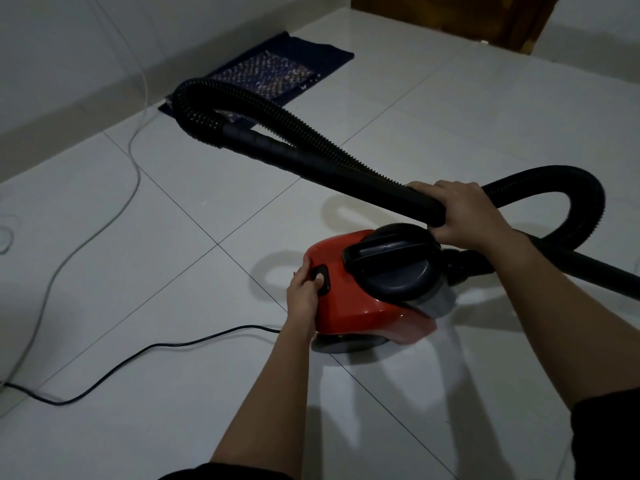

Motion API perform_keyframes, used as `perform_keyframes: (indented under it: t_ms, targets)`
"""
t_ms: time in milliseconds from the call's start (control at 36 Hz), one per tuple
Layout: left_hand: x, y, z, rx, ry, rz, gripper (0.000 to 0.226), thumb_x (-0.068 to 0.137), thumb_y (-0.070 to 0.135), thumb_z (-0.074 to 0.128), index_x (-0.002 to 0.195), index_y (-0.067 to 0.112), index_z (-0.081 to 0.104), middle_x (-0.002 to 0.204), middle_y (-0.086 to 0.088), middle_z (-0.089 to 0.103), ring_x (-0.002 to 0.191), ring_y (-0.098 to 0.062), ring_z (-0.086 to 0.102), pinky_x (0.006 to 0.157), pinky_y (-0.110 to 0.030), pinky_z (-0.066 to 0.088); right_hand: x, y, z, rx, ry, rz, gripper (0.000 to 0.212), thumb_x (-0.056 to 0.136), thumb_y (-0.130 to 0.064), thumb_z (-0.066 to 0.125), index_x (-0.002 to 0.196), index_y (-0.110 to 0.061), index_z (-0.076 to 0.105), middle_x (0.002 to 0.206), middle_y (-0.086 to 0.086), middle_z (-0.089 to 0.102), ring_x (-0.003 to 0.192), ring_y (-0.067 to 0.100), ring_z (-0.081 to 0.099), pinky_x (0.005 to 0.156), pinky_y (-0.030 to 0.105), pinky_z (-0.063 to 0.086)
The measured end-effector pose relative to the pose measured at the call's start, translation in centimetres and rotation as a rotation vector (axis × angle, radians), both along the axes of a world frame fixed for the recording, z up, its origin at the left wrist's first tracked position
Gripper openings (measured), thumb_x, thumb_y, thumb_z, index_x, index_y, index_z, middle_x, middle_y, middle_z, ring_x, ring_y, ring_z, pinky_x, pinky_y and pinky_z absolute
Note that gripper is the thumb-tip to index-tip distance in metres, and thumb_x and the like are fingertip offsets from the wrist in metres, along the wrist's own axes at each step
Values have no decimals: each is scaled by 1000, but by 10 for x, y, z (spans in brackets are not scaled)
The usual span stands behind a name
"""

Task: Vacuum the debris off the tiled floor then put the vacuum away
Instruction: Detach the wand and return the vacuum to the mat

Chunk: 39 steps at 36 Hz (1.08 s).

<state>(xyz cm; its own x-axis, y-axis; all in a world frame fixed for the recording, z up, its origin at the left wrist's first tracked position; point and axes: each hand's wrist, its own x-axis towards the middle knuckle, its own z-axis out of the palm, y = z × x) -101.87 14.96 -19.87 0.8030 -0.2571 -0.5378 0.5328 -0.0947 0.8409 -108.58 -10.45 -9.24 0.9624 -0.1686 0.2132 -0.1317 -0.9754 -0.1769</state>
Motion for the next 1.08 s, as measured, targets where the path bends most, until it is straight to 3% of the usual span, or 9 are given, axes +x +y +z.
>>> perform_keyframes:
  t_ms: [306,389,528,723,973,1084]
  targets:
    - [-4,-1,-4,-19,-66,4,50,97,10,47,142,31,42,129,3,47,115,-21,52,105,-41,44,2,-2,-2,29,9,-2,71,60,-27,51,131,-31,50,87,6,61,86,34,60,76,33,31]
    - [-6,-2,-5,-15,-71,7,49,97,14,48,141,35,42,142,0,41,126,-23,46,109,-46,40,2,-3,-3,30,-4,-1,71,59,-29,49,130,-32,50,86,5,61,86,34,60,75,32,30]
    - [-4,0,-4,-26,-18,10,51,94,15,50,138,38,43,147,3,40,125,-24,49,108,-48,40,2,-2,-4,41,-18,4,68,60,-27,49,128,-32,50,86,4,61,86,33,60,75,32,31]
    - [-2,0,5,-24,14,1,50,95,11,49,138,36,46,135,2,51,115,-23,55,104,-47,45,2,0,1,65,34,-23,71,67,-11,65,133,-29,49,96,8,63,94,34,59,84,38,38]
    - [-6,-5,8,23,-12,6,51,95,12,45,139,36,44,139,1,47,119,-24,52,105,-46,43,1,-1,2,73,50,-30,70,67,-12,65,132,-30,49,93,7,61,93,33,59,82,36,36]
    - [-8,-8,10,49,-56,-4,50,98,11,41,144,31,39,131,3,47,117,-23,51,102,-40,43,1,-1,2,80,55,-31,69,67,-14,64,132,-31,49,92,5,61,93,32,59,82,36,36]
